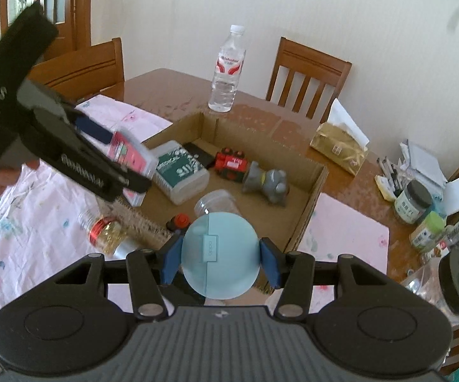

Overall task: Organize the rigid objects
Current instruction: 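Carry the pink card and light blue case into the box and release both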

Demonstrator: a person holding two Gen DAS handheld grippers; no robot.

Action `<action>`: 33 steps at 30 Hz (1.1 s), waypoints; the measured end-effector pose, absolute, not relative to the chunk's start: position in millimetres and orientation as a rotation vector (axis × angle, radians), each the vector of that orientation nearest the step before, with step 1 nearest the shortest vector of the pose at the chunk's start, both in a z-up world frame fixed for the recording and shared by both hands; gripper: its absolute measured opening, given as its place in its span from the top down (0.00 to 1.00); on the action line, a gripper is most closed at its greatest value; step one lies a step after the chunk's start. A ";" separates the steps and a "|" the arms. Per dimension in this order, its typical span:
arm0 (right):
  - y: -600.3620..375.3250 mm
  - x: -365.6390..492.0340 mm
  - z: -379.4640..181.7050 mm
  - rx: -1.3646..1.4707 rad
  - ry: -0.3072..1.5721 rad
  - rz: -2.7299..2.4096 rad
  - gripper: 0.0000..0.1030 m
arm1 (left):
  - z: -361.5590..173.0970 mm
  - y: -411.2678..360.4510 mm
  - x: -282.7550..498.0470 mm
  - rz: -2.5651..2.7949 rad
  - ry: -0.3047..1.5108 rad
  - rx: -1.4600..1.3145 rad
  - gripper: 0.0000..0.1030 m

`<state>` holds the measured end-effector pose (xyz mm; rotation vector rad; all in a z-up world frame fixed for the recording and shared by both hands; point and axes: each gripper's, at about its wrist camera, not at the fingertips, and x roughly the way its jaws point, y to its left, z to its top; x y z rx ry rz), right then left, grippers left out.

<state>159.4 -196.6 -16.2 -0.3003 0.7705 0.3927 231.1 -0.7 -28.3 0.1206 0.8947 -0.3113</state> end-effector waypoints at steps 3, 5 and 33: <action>-198.0 168.3 -15.0 -0.296 0.771 0.388 0.44 | -24.7 6.3 222.6 -0.311 0.869 0.084 0.06; -198.1 173.7 -16.0 -0.292 0.773 0.388 0.44 | -20.9 11.8 214.9 -0.295 0.854 0.054 0.02; -204.7 324.4 -58.1 -0.121 0.912 0.252 0.13 | -15.2 56.0 141.5 -0.030 0.797 0.039 0.01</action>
